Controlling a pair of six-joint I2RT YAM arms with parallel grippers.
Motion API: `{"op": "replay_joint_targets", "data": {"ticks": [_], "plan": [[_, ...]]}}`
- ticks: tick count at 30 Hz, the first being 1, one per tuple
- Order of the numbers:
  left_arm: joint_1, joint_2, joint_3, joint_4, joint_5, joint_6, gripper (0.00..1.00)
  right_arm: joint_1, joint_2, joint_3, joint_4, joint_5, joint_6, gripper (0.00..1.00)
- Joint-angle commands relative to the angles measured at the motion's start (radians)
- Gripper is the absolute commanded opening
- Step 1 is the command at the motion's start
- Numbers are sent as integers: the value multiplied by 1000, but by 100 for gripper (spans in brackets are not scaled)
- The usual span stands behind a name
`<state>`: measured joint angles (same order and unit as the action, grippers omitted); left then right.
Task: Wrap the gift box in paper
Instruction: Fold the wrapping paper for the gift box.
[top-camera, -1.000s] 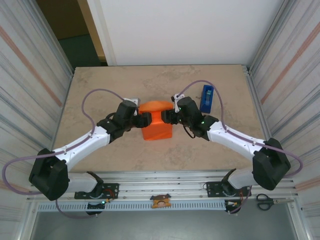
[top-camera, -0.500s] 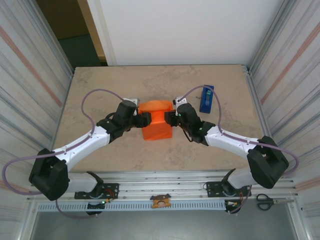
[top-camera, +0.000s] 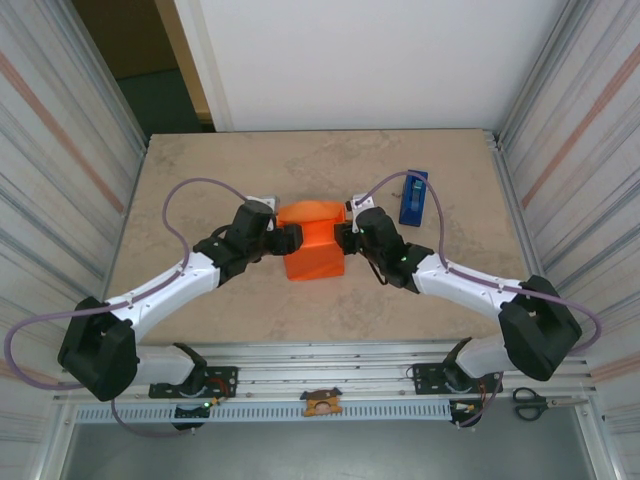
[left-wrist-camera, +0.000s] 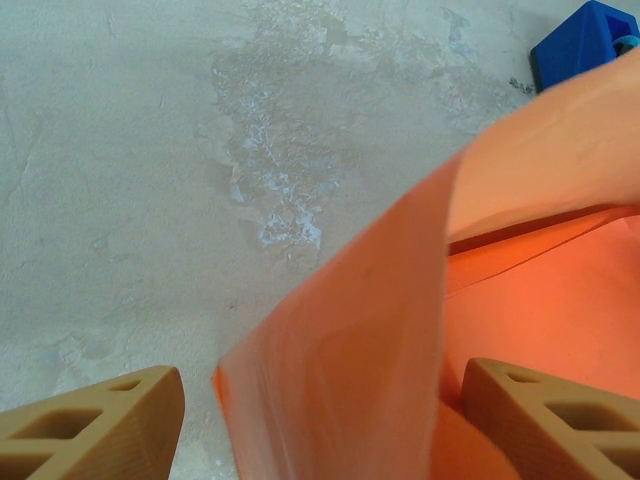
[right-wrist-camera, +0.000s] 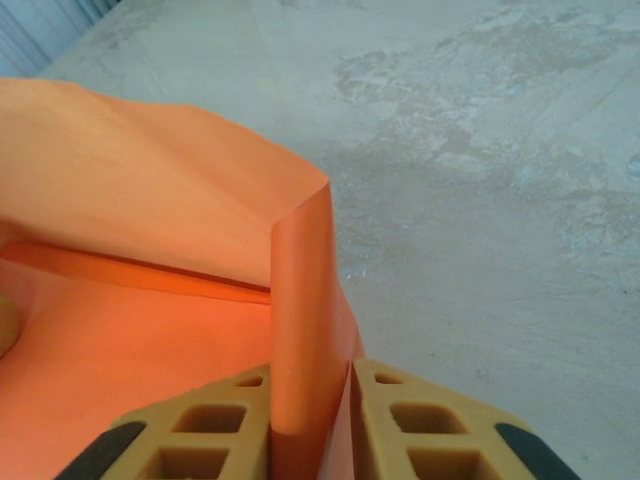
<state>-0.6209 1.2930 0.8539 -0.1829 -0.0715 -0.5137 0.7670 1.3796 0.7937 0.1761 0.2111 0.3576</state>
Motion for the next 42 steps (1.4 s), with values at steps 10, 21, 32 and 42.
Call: {"op": "replay_joint_targets", "data": {"ticks": [10, 21, 32, 42], "plan": [[1, 12, -10, -53, -1, -1, 73, 24, 3, -1, 8, 43, -20, 5], [3, 18, -9, -45, 8, -3, 73, 15, -21, 18, 17, 53, -29, 15], [3, 37, 2, -58, 21, 3, 73, -5, -52, 9, 29, 11, -48, 0], [6, 21, -16, -62, 15, 5, 73, -15, -70, 20, -9, 39, -31, 23]]}}
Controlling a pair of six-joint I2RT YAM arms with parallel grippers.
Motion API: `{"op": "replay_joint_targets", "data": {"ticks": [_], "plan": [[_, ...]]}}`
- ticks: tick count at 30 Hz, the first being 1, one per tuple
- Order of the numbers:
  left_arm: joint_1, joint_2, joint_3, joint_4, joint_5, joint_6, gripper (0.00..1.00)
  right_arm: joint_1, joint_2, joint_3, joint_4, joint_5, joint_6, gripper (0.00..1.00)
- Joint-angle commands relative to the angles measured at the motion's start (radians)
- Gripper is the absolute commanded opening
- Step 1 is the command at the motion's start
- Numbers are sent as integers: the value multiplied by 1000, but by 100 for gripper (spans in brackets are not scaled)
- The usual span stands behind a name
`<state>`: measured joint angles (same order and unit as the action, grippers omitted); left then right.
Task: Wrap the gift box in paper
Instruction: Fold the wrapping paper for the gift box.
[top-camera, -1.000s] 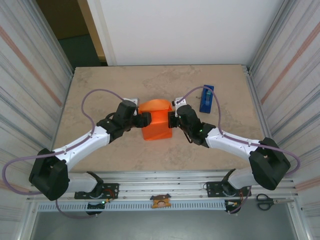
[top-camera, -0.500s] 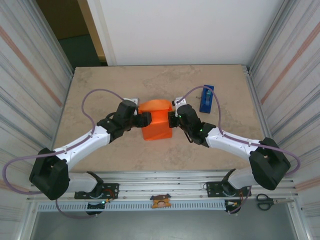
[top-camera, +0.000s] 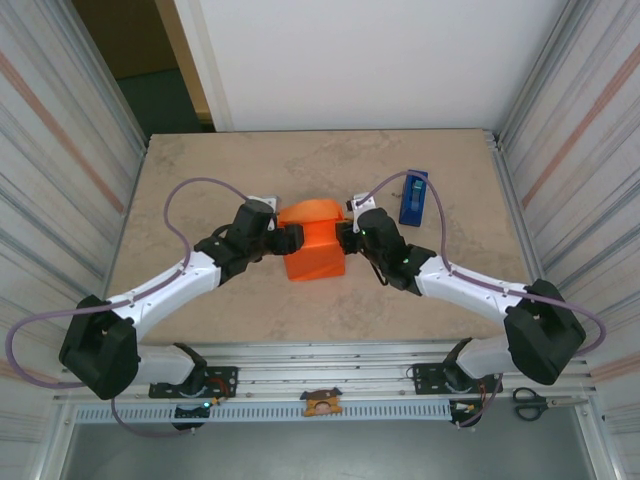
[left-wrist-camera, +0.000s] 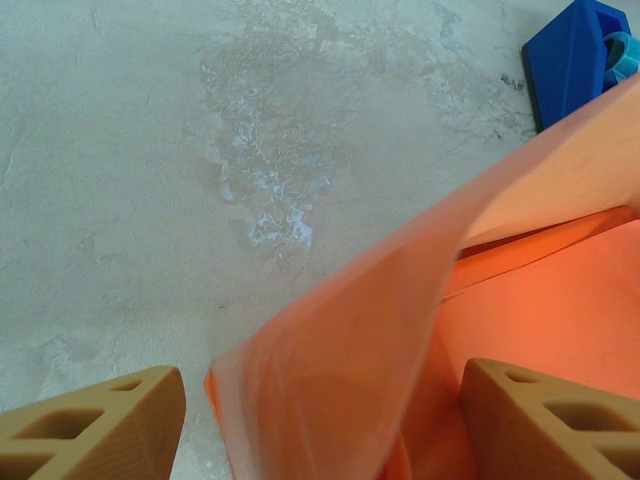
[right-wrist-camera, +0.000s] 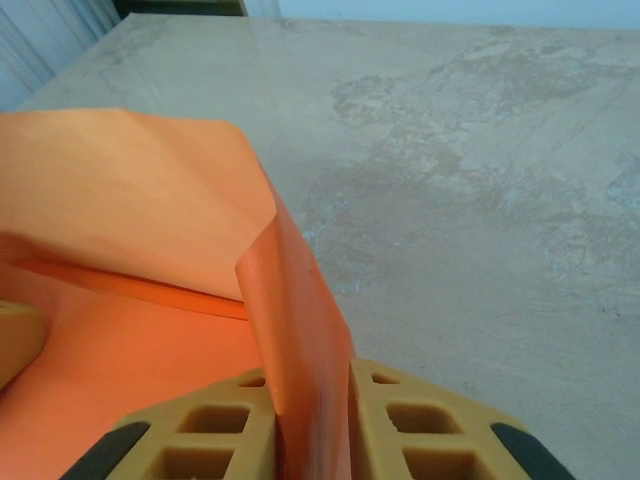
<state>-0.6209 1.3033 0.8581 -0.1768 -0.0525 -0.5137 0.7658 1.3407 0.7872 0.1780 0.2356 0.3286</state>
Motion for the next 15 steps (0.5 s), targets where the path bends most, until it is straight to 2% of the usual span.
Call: {"op": "replay_joint_targets", "data": {"ticks": [1, 3, 6, 7, 11, 13, 15], "plan": [[6, 10, -27, -62, -1, 1, 73, -22, -30, 31, -12, 0, 2, 23], [7, 12, -35, -61, -7, 3, 73, -34, -19, 29, 5, -45, -4, 21], [28, 9, -38, -64, 7, -19, 73, -46, 0, 42, -8, -71, 5, 3], [29, 2, -45, -45, 9, -19, 73, -45, -3, 33, 12, -81, -1, 0], [30, 0, -33, -38, 15, -9, 72, -48, 0, 45, 37, -107, 0, 0], [30, 13, -30, -31, 31, -5, 72, -46, 7, 59, 21, -108, 12, 16], [31, 23, -25, -41, 44, -3, 71, -46, 4, 69, 14, -108, 1, 20]]}}
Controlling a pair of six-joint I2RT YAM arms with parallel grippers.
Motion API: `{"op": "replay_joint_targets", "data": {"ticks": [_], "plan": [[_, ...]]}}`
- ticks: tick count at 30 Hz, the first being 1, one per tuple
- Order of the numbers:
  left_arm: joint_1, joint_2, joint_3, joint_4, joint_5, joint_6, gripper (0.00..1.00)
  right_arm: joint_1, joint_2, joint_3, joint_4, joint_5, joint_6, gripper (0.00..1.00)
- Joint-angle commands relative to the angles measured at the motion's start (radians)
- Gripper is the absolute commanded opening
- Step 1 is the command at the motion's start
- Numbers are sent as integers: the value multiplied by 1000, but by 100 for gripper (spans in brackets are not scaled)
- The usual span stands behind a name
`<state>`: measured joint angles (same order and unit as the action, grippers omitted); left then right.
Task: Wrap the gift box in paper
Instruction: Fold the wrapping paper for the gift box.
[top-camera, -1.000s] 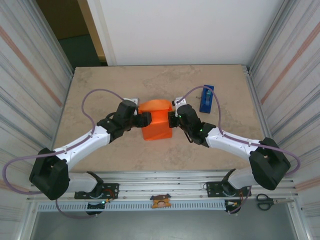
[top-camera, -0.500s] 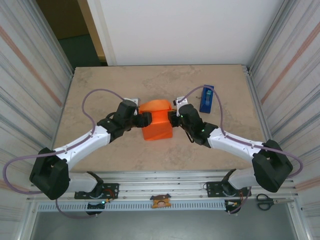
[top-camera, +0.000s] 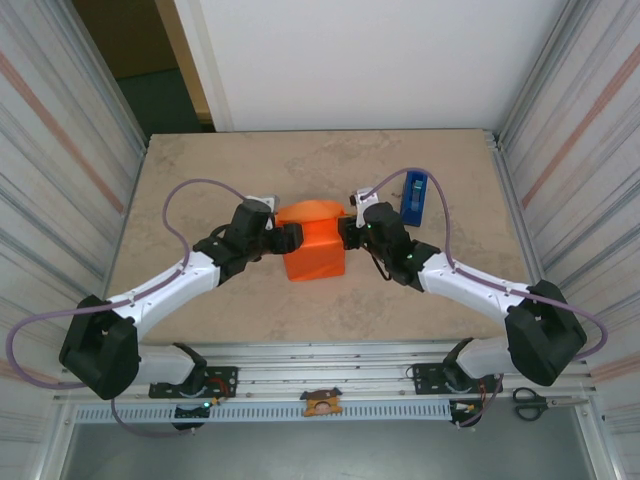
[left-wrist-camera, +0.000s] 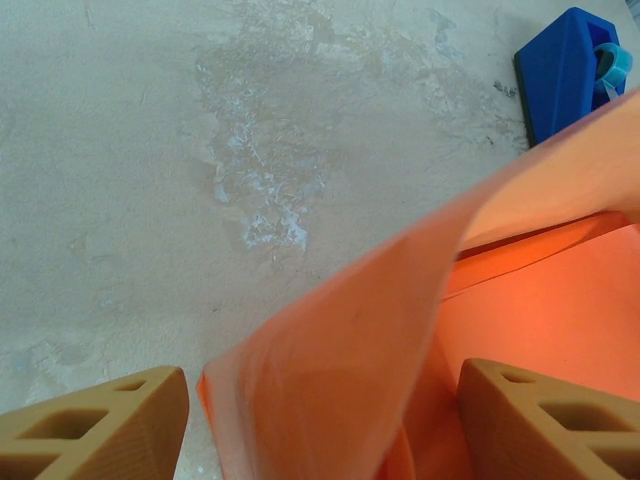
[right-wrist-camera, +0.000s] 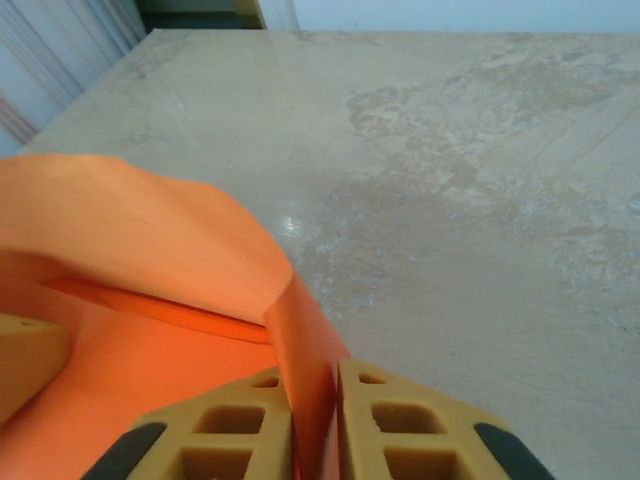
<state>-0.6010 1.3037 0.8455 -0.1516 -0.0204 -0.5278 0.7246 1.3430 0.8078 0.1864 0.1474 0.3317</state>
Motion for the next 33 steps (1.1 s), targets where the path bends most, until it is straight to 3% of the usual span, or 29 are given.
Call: {"op": "replay_joint_targets", "data": {"ticks": [1, 4, 7, 11, 13, 14, 18, 19, 21, 23, 26, 33], "plan": [[10, 25, -11, -67, 16, 14, 71, -4, -3, 54, -4, -7, -14, 22], [10, 26, -23, -43, 25, 8, 71, -7, -14, 56, -3, 15, -20, 22], [9, 41, -15, -57, 42, 11, 72, -10, -8, 59, -12, -1, -35, 0], [9, 35, -34, -38, 28, 3, 72, -5, -20, 46, -5, 7, -28, 0], [9, 38, -20, -53, 28, 11, 71, -6, -28, 51, 1, 9, -23, 16], [9, 38, -10, -70, 27, 20, 72, -8, -30, 62, -9, 5, -26, 19], [9, 19, -25, -48, 14, 21, 72, -13, -51, 77, -16, 20, -24, 18], [9, 19, -28, -41, 16, 20, 72, -16, -59, 78, -19, 11, -15, 24], [9, 25, -9, -60, 21, 19, 72, -18, -72, 80, -41, -5, -4, 47], [9, 22, -1, -59, 30, 20, 72, -18, -79, 72, -76, 5, 10, 56], [9, 17, -10, -30, 33, 7, 72, -19, -80, 20, -58, -9, 45, 76], [9, 43, 10, -24, 57, 7, 72, -5, 16, 27, -64, -1, 97, 81]]}}
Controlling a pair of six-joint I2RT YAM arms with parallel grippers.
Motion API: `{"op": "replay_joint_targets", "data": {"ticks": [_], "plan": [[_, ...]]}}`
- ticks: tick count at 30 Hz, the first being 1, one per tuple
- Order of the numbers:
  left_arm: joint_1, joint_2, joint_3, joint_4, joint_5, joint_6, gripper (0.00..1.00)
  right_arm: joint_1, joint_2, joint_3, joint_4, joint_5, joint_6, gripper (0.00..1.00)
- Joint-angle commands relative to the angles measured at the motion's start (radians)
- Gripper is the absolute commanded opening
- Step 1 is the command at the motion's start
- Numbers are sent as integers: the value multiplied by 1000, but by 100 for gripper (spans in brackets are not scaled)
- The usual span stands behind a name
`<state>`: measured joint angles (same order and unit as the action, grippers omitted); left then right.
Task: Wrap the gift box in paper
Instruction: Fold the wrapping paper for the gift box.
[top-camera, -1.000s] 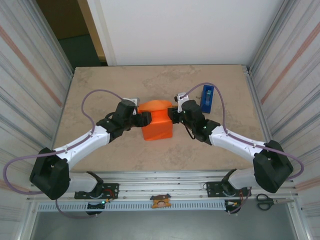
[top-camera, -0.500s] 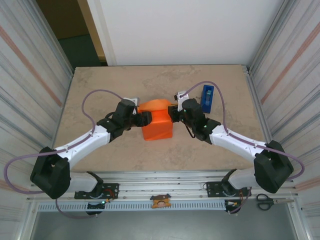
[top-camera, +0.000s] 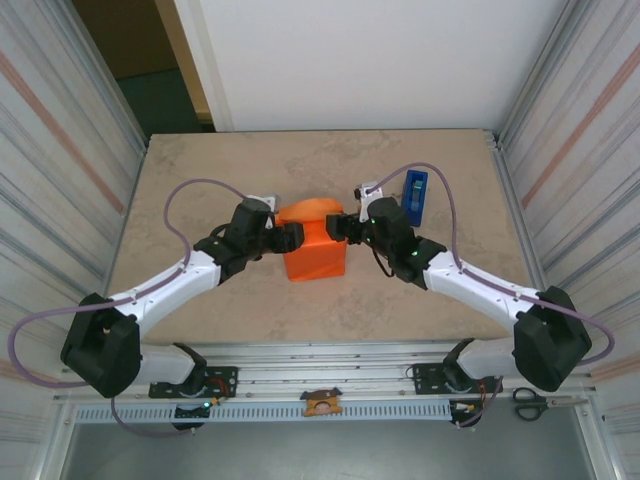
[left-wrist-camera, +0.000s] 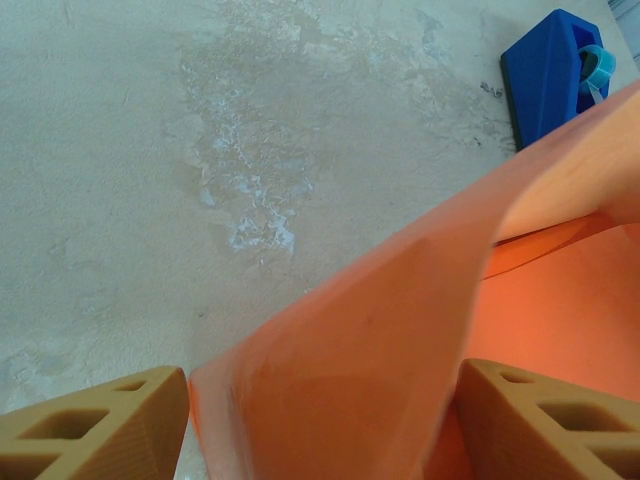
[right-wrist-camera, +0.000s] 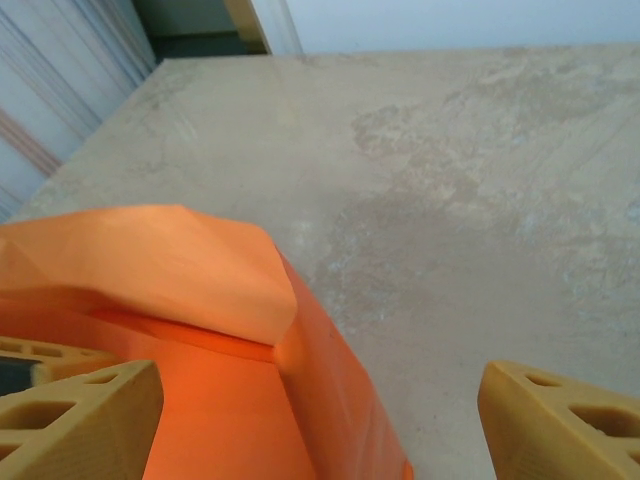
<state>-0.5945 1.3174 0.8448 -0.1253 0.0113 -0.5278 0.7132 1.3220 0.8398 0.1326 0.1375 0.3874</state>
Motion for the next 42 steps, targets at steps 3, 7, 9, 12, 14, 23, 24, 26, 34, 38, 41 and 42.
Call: {"op": "replay_joint_targets", "data": {"ticks": [3, 7, 9, 12, 14, 23, 24, 26, 34, 38, 41, 42], "plan": [[3, 24, 14, -50, 16, 5, 72, 20, 79, -1, 5, 20, 47, 81], [4, 13, 40, -65, 4, 7, 72, 33, 121, -9, -9, 63, 47, 77], [4, 2, 68, -88, -7, 14, 72, 37, 125, -17, -27, 79, 45, 72], [3, -30, 117, -140, -35, 26, 75, 41, 116, -36, -35, 79, 50, 69], [-2, -56, 119, -158, -80, 23, 71, 48, 105, -50, -33, 97, 54, 69], [-88, -68, 78, -147, -283, 4, 49, 54, 104, -41, -42, 103, 56, 69], [-97, -69, 71, -140, -303, 2, 48, 56, 106, -39, -44, 104, 58, 69], [-105, -64, 58, -129, -335, -10, 46, 59, 108, -36, -43, 103, 61, 69], [-143, -54, 1, -91, -379, -51, 36, 68, 119, -35, -44, 114, 66, 69], [-157, -64, -57, -14, -391, -59, 30, 71, 121, -35, -45, 117, 69, 69], [-170, -57, -60, -2, -414, -62, 26, 74, 126, -38, -47, 117, 73, 68], [-173, -55, -59, -1, -424, -60, 26, 75, 128, -36, -47, 117, 73, 68]]}}
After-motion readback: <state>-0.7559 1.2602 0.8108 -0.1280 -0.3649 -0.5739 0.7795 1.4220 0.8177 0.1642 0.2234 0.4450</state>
